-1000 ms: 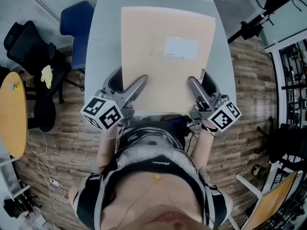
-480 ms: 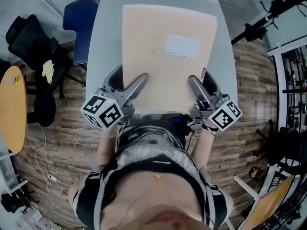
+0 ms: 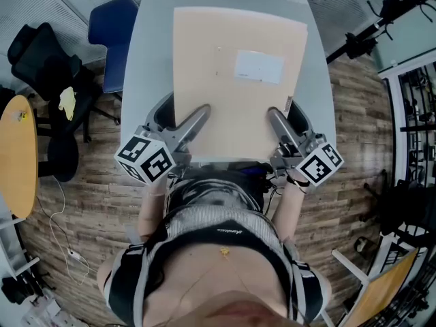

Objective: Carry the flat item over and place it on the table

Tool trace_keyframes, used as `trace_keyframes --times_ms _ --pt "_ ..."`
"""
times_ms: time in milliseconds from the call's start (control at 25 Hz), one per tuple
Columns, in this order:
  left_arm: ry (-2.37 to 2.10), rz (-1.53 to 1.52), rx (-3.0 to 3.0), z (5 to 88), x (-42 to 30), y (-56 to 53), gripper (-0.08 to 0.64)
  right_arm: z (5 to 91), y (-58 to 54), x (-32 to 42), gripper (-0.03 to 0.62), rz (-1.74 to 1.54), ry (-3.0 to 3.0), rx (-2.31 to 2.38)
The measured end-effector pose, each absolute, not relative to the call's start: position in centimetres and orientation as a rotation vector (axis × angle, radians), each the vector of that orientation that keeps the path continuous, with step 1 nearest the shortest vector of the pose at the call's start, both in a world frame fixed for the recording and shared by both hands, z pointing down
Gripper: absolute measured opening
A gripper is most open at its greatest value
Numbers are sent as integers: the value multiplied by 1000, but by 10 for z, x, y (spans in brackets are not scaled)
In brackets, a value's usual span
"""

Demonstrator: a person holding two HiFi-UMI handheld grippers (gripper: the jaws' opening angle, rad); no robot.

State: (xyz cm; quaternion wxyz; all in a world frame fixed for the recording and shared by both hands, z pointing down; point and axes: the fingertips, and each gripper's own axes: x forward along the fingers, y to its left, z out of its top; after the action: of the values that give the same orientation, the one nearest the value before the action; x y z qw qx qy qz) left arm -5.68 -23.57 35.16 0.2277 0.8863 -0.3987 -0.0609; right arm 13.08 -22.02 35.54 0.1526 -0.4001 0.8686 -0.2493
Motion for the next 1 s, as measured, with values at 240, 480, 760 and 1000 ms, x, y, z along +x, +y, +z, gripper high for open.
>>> trace_keyframes --times_ms 240,480,760,1000 --pt "-1090 -175 2445 355 -52 -237 371 358 -221 136 298 -719 2490 -1156" --pt "-1083 -149 2422 366 -46 -241 371 370 -225 141 298 -752 2481 -1173" --pt "-1065 -125 2374 392 -43 -251 371 394 -235 145 298 -836 2470 -1200" --pt "-1065 -101 2306 425 -36 -260 371 423 -246 151 299 -918 2482 -1225"
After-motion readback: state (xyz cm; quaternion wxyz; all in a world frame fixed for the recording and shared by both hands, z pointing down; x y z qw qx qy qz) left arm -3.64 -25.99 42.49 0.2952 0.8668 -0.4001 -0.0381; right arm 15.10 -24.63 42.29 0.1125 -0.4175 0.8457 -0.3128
